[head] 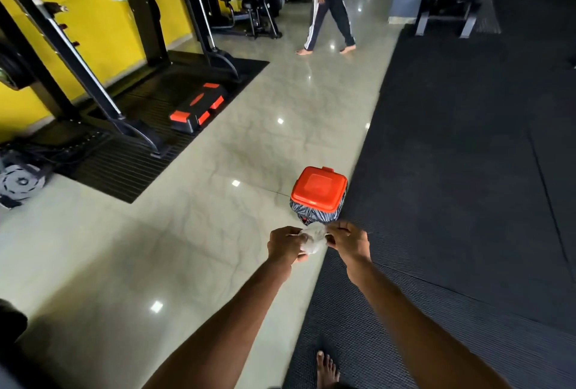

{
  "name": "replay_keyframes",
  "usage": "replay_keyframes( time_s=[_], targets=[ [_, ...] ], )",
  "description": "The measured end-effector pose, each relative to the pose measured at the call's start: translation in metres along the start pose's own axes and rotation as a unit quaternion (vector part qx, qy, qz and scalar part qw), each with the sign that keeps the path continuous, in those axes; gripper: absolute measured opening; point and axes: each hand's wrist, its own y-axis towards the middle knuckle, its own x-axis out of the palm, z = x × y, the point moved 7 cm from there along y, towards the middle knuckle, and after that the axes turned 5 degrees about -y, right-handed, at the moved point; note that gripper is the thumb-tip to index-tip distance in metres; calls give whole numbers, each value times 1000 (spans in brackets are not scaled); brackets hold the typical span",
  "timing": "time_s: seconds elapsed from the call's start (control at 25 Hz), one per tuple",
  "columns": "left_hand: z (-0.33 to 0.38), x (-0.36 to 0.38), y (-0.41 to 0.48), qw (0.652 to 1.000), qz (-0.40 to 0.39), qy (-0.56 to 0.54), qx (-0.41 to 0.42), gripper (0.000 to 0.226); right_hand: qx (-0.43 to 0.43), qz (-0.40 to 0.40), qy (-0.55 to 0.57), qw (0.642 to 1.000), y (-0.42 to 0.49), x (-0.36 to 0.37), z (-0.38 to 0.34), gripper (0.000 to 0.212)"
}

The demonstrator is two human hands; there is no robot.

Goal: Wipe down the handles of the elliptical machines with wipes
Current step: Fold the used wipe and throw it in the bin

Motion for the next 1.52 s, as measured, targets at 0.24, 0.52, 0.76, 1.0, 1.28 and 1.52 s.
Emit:
replay_keyframes(
  time_s=[0.24, 0.52, 0.76, 1.0, 1.28, 1.52],
  targets=[
    [49, -6, 192, 999, 16, 13, -48, 15, -14, 50, -128, 990, 164, 67, -19, 8],
    [22, 33, 461, 991, 14, 30, -132, 15, -3, 129, -258, 958, 377, 148, 18, 10],
    [-74, 76, 608, 977, 28, 32, -208, 20, -53, 105, -382, 917, 546, 193, 129, 26],
    [-169, 107, 682, 964, 28, 42, -260, 24, -103, 4, -562, 821, 639, 227, 238, 81],
    [-209, 106, 703, 953, 17, 62, -296, 32, -142, -18, -643, 752, 656, 238, 273, 96],
    [-186, 107, 704, 954, 15, 60, -293, 32, -174, -21, -641, 747, 650, 234, 252, 99]
  ],
)
